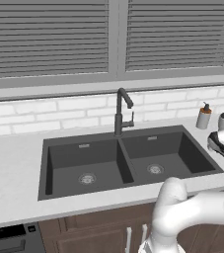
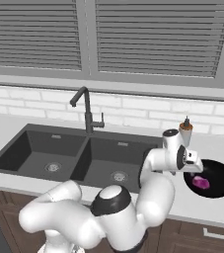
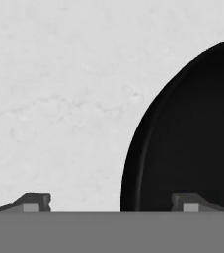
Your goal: Pick the onion from the sink and place it in the bowl. Then pick the bowl and place it in the microwave. Then close the microwave door and press the start button.
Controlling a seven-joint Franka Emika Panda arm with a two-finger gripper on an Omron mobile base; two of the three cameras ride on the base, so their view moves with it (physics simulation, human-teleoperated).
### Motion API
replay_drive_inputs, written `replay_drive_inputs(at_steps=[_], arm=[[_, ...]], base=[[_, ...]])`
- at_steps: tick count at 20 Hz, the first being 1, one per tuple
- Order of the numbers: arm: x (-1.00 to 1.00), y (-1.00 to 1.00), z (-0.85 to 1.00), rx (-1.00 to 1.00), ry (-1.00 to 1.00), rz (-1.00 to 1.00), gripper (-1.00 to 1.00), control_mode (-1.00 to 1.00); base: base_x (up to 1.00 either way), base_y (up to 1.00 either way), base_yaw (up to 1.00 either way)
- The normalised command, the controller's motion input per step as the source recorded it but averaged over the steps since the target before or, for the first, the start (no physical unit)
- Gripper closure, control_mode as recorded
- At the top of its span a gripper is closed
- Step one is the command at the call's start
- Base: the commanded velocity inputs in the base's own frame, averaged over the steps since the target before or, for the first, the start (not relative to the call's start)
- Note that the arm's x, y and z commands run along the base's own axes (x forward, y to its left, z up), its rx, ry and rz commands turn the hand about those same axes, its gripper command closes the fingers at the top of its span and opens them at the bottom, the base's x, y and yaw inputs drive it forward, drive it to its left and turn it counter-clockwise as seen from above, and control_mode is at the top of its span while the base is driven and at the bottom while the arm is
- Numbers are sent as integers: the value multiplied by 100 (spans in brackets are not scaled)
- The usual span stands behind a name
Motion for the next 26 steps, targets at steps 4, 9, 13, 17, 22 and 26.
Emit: replay_drive_inputs(at_steps=[4, 9, 13, 17, 22, 26], arm=[[1, 0, -12, 0, 0, 1, 100, -100], [0, 0, -2, 0, 0, 1, 100, -100], [0, 1, 0, 0, 0, 0, 100, -100], [-29, 11, 5, -2, -10, 1, 100, -100], [-35, 49, 16, -2, 0, 17, 100, -100], [-33, 55, 0, -12, 0, 31, 100, -100]], base=[[0, 0, 0], [0, 0, 0], [0, 0, 0], [0, 0, 0], [0, 0, 0], [0, 0, 0]])
